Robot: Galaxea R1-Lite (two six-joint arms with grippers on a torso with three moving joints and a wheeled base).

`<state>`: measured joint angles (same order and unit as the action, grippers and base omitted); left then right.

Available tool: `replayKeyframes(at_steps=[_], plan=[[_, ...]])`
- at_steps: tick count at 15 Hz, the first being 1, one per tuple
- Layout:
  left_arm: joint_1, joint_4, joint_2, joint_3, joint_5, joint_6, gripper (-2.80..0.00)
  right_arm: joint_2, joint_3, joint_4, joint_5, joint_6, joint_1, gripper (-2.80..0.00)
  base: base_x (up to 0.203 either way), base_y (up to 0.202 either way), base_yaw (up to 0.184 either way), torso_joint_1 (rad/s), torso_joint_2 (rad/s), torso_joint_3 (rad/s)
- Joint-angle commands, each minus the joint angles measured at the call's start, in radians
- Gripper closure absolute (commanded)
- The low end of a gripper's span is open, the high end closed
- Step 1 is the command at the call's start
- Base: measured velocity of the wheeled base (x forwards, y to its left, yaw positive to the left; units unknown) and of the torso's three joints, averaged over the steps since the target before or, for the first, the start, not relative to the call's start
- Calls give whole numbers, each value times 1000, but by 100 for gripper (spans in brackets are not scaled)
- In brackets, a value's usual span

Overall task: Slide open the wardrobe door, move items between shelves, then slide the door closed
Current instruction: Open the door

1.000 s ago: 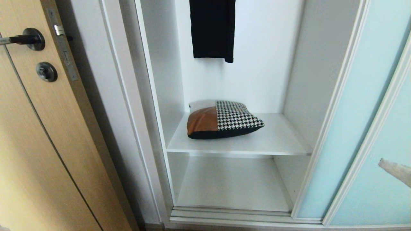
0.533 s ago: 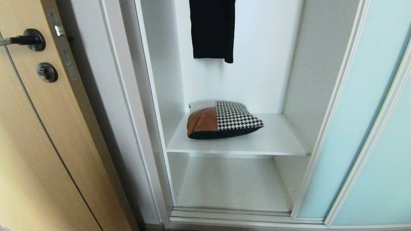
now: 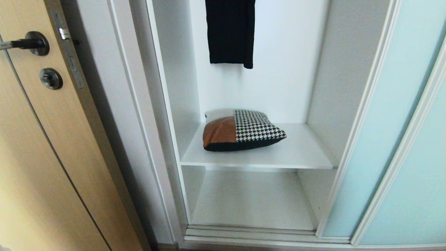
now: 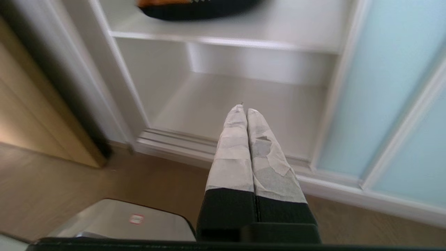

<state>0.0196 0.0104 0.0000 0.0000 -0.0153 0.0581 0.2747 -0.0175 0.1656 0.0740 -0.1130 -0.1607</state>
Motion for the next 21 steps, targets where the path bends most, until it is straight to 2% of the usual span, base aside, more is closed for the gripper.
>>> replayKeyframes(at_steps=[1, 2, 5, 7, 8, 9, 14, 19, 21], plan=[[0, 0, 2, 2, 0, 0, 0, -3, 19, 1, 5, 5, 92, 0, 0, 0, 0, 0, 0, 0], [0, 0, 2, 2, 0, 0, 0, -25, 18, 0, 22, 10, 136, 0, 0, 0, 0, 0, 0, 0], [0, 0, 2, 2, 0, 0, 0, -207, 2, -77, 50, 19, 150, 0, 0, 0, 0, 0, 0, 0], [0, 0, 2, 2, 0, 0, 0, -281, -13, -144, 29, 11, 153, 0, 0, 0, 0, 0, 0, 0], [0, 0, 2, 2, 0, 0, 0, -279, -5, -150, -17, 9, 153, 0, 0, 0, 0, 0, 0, 0], [0, 0, 2, 2, 0, 0, 0, -278, 4, -149, -32, 3, 153, 0, 0, 0, 0, 0, 0, 0], [0, 0, 2, 2, 0, 0, 0, -278, 10, -124, -36, 26, 155, 0, 0, 0, 0, 0, 0, 0], [0, 0, 2, 2, 0, 0, 0, -278, 17, -109, -33, 12, 154, 0, 0, 0, 0, 0, 0, 0], [0, 0, 2, 2, 0, 0, 0, -278, 17, -117, -85, -2, 155, 0, 0, 0, 0, 0, 0, 0]])
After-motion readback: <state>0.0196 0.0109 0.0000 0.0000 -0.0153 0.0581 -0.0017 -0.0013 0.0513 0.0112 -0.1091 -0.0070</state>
